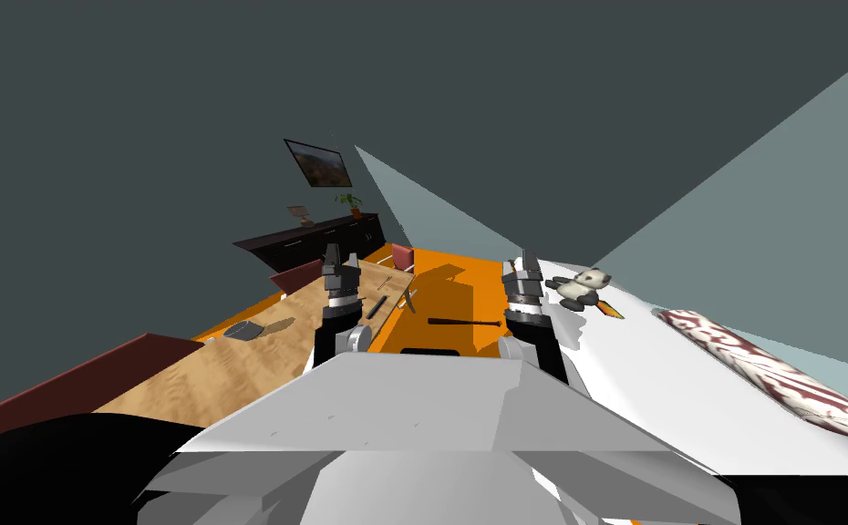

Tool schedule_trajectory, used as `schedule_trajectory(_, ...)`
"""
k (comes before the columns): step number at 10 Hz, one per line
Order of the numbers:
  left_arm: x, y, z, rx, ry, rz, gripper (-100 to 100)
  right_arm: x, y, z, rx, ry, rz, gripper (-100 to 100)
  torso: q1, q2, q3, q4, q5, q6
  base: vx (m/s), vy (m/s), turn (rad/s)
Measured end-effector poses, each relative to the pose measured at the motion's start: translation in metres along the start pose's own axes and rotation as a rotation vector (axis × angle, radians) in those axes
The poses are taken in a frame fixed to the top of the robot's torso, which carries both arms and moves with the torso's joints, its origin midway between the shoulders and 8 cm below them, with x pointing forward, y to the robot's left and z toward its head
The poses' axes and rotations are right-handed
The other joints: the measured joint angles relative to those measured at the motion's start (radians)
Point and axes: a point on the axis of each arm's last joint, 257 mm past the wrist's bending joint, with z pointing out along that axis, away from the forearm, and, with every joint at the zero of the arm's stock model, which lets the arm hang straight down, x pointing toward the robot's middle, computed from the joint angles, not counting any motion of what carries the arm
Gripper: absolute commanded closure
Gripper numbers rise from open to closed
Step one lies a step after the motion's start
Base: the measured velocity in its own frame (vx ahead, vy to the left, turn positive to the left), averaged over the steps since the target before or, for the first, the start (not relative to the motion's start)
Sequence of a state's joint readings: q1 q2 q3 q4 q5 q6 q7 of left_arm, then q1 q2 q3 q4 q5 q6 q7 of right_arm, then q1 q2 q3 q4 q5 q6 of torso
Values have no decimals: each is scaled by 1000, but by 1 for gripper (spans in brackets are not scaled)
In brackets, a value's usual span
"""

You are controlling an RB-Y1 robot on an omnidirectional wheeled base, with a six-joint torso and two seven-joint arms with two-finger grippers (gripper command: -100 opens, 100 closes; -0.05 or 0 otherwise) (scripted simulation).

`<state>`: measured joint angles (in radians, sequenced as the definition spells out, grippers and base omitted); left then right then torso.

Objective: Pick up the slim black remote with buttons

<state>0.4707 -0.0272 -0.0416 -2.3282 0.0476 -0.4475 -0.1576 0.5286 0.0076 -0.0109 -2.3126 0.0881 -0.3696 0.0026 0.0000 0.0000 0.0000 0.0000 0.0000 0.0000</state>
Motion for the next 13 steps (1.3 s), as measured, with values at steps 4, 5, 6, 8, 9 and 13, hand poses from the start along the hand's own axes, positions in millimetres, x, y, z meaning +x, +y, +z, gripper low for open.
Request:
schedule_trajectory(4,9,28,-2,-74,77,-2,-100,0,0,0,0,0,0,0,-1,0,0,0,0,0,-1,-12,0)
schedule_trajectory(5,12,40,-1,-102,92,-8,-100,0,0,0,0,0,0,0,-1,0,0,0,0,0,5,-13,-1)
schedule_trajectory(6,13,51,-3,-135,105,-13,-100,0,0,0,0,0,0,0,-1,-1,0,0,0,0,4,-15,4)
schedule_trajectory(8,12,69,-5,-191,119,-27,-100,0,0,0,0,0,0,0,-1,0,0,0,0,0,5,-11,3)
schedule_trajectory(9,12,79,-5,-220,125,-34,-100,0,0,0,0,0,0,0,-1,-1,0,0,0,0,9,-16,6)
schedule_trajectory(13,10,134,-13,-372,134,-76,-100,0,0,0,0,0,0,0,-1,-1,-1,0,0,0,13,-15,9)
